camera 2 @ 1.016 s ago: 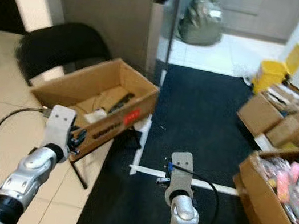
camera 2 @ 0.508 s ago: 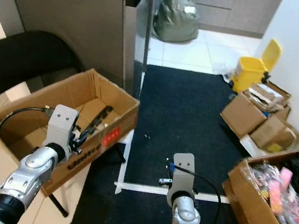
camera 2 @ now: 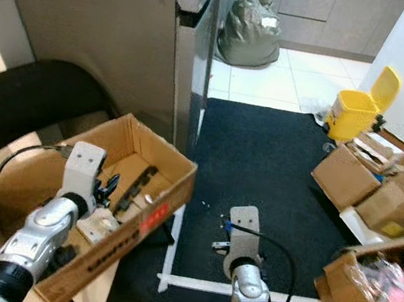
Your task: Picking trash to rubbish bin
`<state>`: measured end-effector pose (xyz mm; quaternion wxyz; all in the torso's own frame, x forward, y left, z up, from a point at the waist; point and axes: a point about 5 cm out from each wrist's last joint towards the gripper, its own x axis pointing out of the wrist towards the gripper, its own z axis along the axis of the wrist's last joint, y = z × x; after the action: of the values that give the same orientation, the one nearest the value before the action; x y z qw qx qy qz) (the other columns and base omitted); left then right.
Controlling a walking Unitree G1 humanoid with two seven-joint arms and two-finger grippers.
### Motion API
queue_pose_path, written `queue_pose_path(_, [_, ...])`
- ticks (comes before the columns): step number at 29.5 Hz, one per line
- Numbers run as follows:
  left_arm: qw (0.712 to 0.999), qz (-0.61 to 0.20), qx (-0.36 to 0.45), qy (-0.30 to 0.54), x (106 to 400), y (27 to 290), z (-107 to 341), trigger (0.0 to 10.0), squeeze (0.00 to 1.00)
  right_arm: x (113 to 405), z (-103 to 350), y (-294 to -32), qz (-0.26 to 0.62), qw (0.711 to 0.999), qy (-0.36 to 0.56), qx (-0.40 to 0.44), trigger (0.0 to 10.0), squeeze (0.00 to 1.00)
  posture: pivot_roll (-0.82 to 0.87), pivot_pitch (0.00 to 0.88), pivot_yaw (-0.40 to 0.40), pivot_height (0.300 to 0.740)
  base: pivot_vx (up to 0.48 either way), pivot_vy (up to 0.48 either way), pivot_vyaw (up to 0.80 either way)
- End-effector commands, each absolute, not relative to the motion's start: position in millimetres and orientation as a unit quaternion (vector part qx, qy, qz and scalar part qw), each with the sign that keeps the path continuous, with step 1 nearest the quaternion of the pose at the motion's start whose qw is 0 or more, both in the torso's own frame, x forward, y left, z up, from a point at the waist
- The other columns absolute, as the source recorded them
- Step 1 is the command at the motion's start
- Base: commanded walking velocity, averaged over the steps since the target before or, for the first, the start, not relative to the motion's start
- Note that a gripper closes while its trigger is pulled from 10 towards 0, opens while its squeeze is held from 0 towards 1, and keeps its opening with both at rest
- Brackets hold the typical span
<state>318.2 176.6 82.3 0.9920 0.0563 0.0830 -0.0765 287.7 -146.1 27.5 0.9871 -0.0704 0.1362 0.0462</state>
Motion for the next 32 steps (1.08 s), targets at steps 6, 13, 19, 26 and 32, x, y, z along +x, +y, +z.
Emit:
queue_pose_path(6, [0.991,-0.069,0.066,0.095,314.0,179.6,75.7,10.0,0.00,287.1,24.4,-155.6,0.023,0.987,0.145,-0.064,10.0,0.00,0.00,0.079,0.043,0.740,0.246,0.000,0.52])
queue_pose_path(13, [0.991,-0.067,0.069,0.093,314.4,180.3,76.4,10.0,0.00,288.8,25.7,-158.4,0.021,0.988,0.143,-0.062,10.0,0.00,0.00,0.083,0.042,0.740,0.000,0.000,0.00])
queue_pose_path(19, [0.991,-0.067,0.072,0.092,314.9,180.0,77.0,10.0,0.00,292.4,27.9,-160.1,0.022,0.988,0.140,-0.067,10.0,0.00,0.01,0.088,0.042,0.740,0.000,0.000,0.00])
queue_pose_path(26, [0.991,-0.063,0.077,0.091,315.8,179.8,77.6,10.0,0.00,298.9,32.6,-162.6,0.024,0.988,0.135,-0.073,10.0,0.00,0.00,0.094,0.039,0.740,0.000,0.000,0.00])
queue_pose_path(32, [0.991,-0.058,0.080,0.091,316.2,179.8,77.2,10.0,0.00,300.7,33.7,-164.3,0.021,0.988,0.134,-0.073,10.0,0.00,0.00,0.094,0.039,0.740,0.000,0.000,0.00])
